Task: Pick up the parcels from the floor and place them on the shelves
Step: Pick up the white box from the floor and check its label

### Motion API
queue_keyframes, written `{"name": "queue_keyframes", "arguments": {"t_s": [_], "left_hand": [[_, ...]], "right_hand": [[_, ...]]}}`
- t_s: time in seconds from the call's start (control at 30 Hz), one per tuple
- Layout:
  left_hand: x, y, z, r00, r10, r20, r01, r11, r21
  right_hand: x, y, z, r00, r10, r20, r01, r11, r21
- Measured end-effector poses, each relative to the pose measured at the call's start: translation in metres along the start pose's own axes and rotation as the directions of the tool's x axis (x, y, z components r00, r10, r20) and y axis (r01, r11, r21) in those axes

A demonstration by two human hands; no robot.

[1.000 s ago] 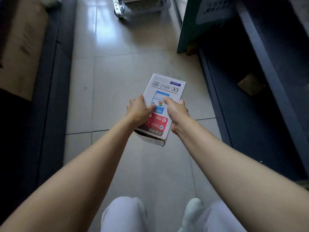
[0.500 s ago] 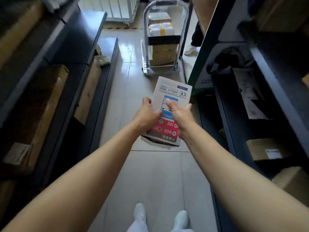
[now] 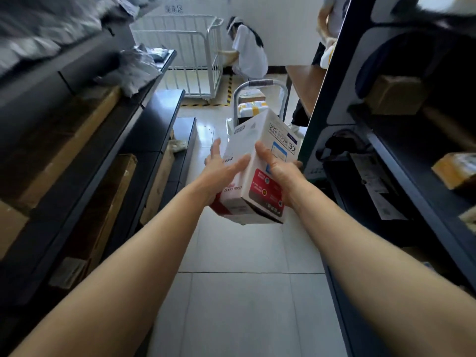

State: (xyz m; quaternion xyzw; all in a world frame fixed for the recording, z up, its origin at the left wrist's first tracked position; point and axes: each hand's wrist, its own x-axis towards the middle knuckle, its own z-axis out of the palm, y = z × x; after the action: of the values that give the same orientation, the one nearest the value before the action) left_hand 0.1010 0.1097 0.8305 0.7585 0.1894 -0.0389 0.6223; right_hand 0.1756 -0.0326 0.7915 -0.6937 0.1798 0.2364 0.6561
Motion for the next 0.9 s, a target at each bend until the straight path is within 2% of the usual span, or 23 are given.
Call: {"name": "queue_keyframes", "arguments": {"t_s": [0.1,0.23,0.33,0.5,0.6,0.67,0.8,0.9], "left_hand": [[-0.008,-0.005,-0.009,0.989,-0.128,0.073,0.129,0.992,-0.010],[-0.016,-0.009,-0.013,0.995,-0.096,0.031,0.099,0.990,-0.099],[-0.022,-0.005,-0.015,0.996,-0.070,-0.059,0.058,0.980,-0.189],[-0.038,0.015,-0.020,0.985,-0.047,-0.167,0.013,0.979,-0.202],[-0.050,0.029,-0.022,0.997,-0.003,-0.083,-0.019,0.966,-0.257],[-0.058,0.036,-0.019,0.999,-0.004,-0.033,-0.003,0.980,-0.197],[-0.060,0.031,-0.027,0.989,0.040,-0.139,-0.048,0.998,-0.051],[-0.064,0.025,-0.038,0.994,-0.103,-0.032,0.096,0.981,-0.171]], "right_hand": [[-0.005,-0.001,0.005,0.998,-0.033,0.054,0.035,0.999,-0.039],[0.005,-0.009,0.006,0.995,-0.052,0.084,0.064,0.985,-0.158],[-0.033,-0.026,0.007,0.989,-0.084,0.124,0.106,0.977,-0.184],[-0.068,-0.041,-0.001,0.954,-0.093,0.284,0.113,0.992,-0.054],[-0.066,-0.034,-0.006,0.934,-0.073,0.351,0.035,0.993,0.116],[-0.066,-0.029,-0.004,0.933,-0.069,0.354,0.011,0.986,0.164],[-0.070,-0.031,-0.001,0.932,-0.101,0.347,0.046,0.986,0.162],[-0.070,-0.035,-0.001,0.924,-0.110,0.365,0.086,0.993,0.082]]}}
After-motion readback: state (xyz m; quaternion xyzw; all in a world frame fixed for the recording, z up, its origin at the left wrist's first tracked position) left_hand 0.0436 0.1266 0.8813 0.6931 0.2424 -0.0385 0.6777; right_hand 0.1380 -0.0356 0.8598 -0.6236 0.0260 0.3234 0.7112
